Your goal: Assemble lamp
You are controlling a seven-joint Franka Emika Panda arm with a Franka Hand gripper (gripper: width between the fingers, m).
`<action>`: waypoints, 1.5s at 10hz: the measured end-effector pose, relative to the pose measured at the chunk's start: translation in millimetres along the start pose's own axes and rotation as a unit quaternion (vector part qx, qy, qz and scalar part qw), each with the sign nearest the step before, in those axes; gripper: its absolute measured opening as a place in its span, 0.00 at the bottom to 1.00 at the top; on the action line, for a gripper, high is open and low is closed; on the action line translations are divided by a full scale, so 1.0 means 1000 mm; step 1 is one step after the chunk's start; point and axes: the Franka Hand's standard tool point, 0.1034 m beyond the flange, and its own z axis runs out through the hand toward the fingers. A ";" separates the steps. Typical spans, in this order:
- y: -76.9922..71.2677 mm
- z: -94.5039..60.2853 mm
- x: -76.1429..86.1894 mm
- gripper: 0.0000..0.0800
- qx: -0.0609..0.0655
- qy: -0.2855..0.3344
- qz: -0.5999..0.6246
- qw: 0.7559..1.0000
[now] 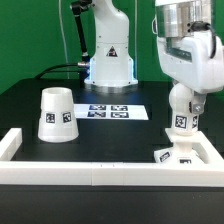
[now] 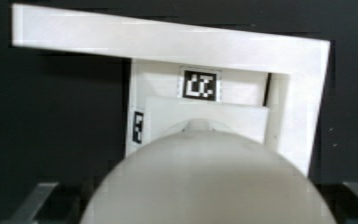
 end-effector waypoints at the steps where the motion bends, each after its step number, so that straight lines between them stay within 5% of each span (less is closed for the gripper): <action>1: -0.002 0.000 -0.002 0.72 -0.002 -0.005 0.027 1.000; 4: -0.001 0.001 -0.003 0.86 -0.002 -0.005 -0.007 1.000; 7: 0.001 0.000 -0.012 0.87 -0.007 0.005 -0.151 0.988; 12: -0.001 -0.002 -0.013 0.87 -0.009 0.007 -0.400 0.917; 15: -0.001 -0.006 -0.012 0.87 -0.022 0.027 -0.566 0.823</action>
Offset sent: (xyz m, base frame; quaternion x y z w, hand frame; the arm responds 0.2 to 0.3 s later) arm 0.0000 0.0000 0.0000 0.0000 0.0000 -0.0650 0.9979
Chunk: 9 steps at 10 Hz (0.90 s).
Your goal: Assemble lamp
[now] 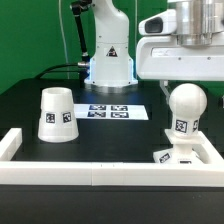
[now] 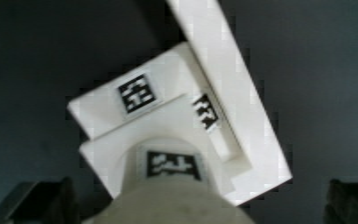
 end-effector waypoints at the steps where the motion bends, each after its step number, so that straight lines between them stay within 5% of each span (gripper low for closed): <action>1: 0.000 -0.001 0.001 0.87 -0.003 0.003 -0.055 0.998; 9: 0.014 -0.005 0.010 0.87 -0.008 0.002 -0.333 0.943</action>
Offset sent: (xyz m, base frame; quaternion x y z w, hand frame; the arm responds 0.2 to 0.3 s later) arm 0.0072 -0.0040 0.0067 0.0005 0.0040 -0.2151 0.9766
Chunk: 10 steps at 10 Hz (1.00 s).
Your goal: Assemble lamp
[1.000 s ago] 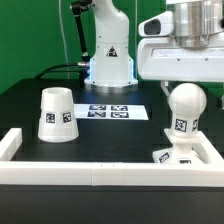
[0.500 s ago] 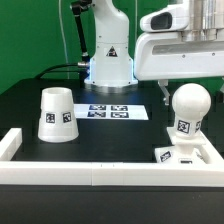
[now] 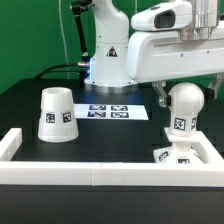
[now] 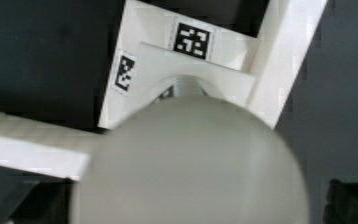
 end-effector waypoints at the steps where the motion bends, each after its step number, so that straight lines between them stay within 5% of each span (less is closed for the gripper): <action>1: 0.002 0.000 0.000 0.87 -0.002 -0.001 -0.067 0.998; 8: -0.002 0.004 0.001 0.87 -0.021 -0.018 -0.357 0.934; 10: 0.002 0.004 0.000 0.87 -0.025 -0.024 -0.441 0.897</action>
Offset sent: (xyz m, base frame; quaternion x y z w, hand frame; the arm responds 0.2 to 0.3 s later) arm 0.0072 0.0162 0.0032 -0.0023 -0.0252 -0.3548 0.9346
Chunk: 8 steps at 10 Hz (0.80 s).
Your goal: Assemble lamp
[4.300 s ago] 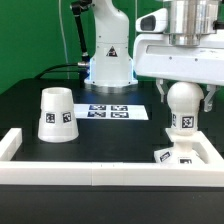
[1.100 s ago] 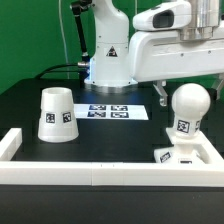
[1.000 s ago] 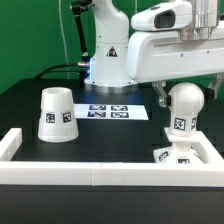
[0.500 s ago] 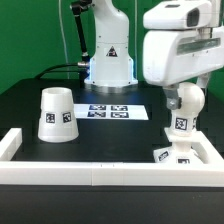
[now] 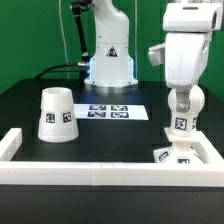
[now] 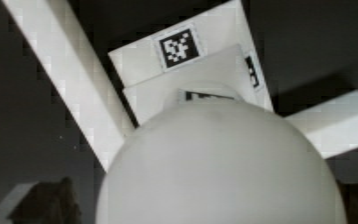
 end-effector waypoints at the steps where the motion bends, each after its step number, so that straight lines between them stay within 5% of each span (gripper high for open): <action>1: 0.002 -0.001 -0.001 0.87 -0.004 -0.006 -0.072 0.997; 8: 0.000 0.005 -0.003 0.85 -0.007 -0.037 -0.270 0.962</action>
Offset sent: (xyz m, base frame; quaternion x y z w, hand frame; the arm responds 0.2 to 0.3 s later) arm -0.0015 0.0150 -0.0026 -0.0033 -0.0041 -0.2359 0.9718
